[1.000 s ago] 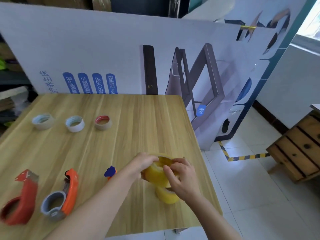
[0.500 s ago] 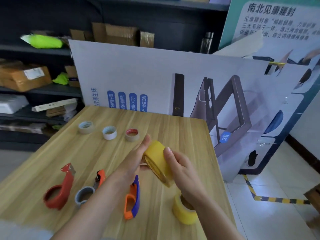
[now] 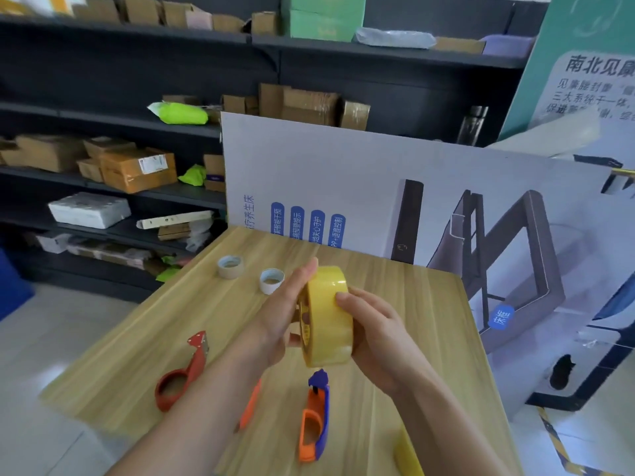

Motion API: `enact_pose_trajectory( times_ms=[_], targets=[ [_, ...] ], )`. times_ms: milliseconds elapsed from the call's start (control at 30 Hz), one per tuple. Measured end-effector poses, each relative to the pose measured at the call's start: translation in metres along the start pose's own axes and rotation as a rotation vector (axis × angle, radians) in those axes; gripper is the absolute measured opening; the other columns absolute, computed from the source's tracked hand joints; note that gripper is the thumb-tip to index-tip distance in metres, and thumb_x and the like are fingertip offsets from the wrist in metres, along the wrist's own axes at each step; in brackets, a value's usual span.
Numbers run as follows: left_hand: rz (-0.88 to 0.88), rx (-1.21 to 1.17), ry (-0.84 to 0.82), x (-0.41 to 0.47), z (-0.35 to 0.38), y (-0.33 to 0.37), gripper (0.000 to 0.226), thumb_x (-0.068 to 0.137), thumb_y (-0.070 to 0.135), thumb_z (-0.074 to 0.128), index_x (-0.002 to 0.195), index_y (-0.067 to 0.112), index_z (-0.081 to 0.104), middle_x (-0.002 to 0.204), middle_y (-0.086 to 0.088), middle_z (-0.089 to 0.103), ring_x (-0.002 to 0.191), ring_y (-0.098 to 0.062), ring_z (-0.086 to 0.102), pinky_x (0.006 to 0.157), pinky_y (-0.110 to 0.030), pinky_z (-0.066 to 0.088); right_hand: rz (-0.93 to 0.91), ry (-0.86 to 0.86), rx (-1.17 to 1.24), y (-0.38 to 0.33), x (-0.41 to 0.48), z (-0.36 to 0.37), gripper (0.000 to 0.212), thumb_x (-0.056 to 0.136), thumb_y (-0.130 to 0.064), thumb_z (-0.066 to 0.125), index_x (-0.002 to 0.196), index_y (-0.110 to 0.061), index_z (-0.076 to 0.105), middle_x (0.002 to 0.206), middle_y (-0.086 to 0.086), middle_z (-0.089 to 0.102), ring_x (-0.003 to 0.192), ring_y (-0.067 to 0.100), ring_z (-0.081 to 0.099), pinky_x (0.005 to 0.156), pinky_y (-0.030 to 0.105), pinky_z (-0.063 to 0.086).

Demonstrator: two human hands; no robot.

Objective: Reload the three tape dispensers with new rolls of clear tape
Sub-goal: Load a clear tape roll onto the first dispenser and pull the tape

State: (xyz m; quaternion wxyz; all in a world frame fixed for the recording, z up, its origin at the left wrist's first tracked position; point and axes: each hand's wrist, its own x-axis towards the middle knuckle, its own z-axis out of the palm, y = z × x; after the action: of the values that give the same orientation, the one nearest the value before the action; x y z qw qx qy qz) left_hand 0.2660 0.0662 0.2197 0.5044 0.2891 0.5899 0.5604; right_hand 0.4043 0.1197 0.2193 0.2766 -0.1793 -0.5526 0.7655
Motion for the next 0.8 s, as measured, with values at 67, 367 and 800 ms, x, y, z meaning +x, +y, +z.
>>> enact_pose_trajectory(
  times_ms=[67, 367, 800],
  targets=[
    [-0.038, -0.009, 0.008, 0.001, -0.015, 0.007, 0.084, 0.053, 0.084, 0.055, 0.113, 0.026, 0.066, 0.113, -0.007, 0.069, 0.105, -0.027, 0.064, 0.078, -0.043, 0.053, -0.004, -0.033, -0.022, 0.001, 0.009, 0.012, 0.041, 0.087, -0.018, 0.057, 0.126, -0.004, 0.059, 0.118, 0.026, 0.066, 0.111, 0.042, 0.063, 0.096, 0.061, 0.048],
    [0.011, 0.068, -0.001, 0.009, -0.095, 0.034, 0.081, 0.048, 0.087, 0.050, 0.093, 0.023, 0.072, 0.095, -0.009, 0.073, 0.100, -0.030, 0.066, 0.086, -0.047, 0.052, -0.077, -0.055, -0.052, 0.016, 0.058, 0.074, 0.033, 0.087, -0.011, 0.054, 0.118, -0.011, 0.067, 0.112, 0.019, 0.070, 0.099, 0.032, 0.069, 0.085, 0.045, 0.057],
    [0.465, 0.077, -0.290, 0.019, -0.177, 0.030, 0.104, 0.052, 0.055, 0.083, 0.140, 0.041, 0.029, 0.123, 0.007, 0.058, 0.112, -0.008, 0.060, 0.092, -0.034, 0.053, -0.018, 0.159, 0.025, 0.034, 0.111, 0.133, 0.031, 0.097, -0.021, 0.049, 0.095, -0.015, 0.079, 0.103, 0.016, 0.075, 0.094, 0.025, 0.072, 0.075, 0.040, 0.060]
  ],
)
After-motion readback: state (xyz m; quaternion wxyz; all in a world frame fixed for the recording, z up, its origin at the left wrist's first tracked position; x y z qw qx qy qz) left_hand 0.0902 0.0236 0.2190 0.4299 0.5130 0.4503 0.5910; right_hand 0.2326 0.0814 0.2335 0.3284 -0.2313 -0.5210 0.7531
